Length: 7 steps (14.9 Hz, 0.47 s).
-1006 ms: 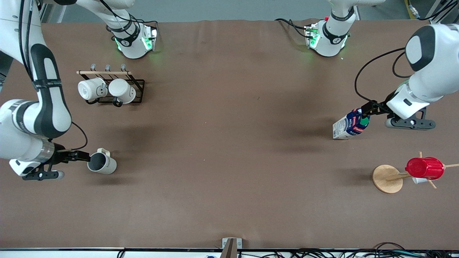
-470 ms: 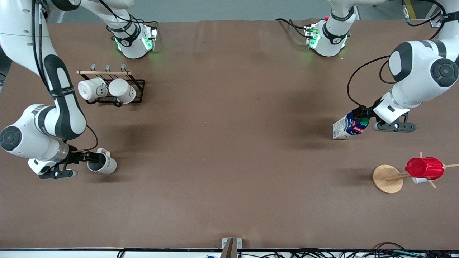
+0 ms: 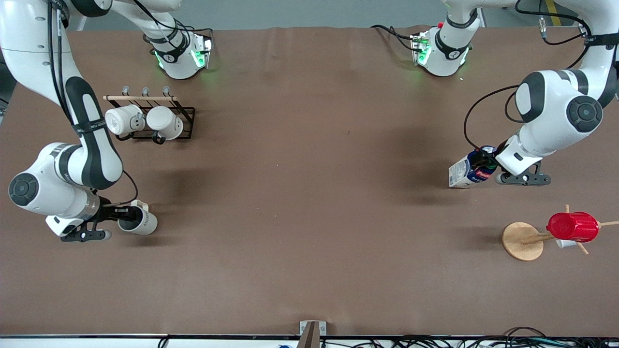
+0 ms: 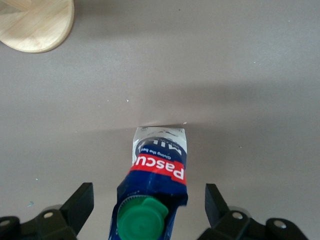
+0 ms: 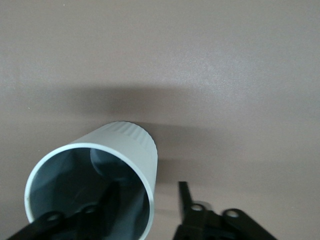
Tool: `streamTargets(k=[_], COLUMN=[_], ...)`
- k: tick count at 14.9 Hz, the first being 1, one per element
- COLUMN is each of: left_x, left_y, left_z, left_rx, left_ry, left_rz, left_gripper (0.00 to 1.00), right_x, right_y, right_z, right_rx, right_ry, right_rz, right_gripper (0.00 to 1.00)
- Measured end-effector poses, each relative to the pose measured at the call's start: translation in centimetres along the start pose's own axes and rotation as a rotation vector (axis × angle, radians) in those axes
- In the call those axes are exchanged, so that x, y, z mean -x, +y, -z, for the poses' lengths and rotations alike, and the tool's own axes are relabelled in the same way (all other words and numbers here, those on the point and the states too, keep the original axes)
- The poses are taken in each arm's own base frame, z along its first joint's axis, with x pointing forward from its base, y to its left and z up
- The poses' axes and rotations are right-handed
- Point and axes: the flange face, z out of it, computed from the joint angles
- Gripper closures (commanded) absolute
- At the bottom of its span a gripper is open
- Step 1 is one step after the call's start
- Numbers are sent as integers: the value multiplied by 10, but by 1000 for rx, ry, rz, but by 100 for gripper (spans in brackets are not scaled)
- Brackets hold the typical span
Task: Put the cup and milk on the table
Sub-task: 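Close the right gripper on the mug while the left gripper grasps the carton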
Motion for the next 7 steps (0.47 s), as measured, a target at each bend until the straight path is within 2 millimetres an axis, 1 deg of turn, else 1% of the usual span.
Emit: streamTargets(k=[2,3,4,6,7], left_x=[-1,-1,-2,-1,-1], left_y=[0,0,0,0,0], left_z=[-5,-6,-6,-6,-7], left_rx=[0,-1,-1,-1,-1], left_ry=[-4,-3,-2,-2,-4], left_rz=[0,0,0,0,0], left_gripper=[4,7,14,36,46], right_x=[0,0,-1,-2,-5], right_y=[0,0,0,-3,-9], right_z=[0,0,1,5,12], right_rx=[0,0,0,-5,-13], right_ry=[0,0,2,-7,-25], right_rz=[-1,-1,-1,1,-2], right_gripper=[100,100,100,100,100])
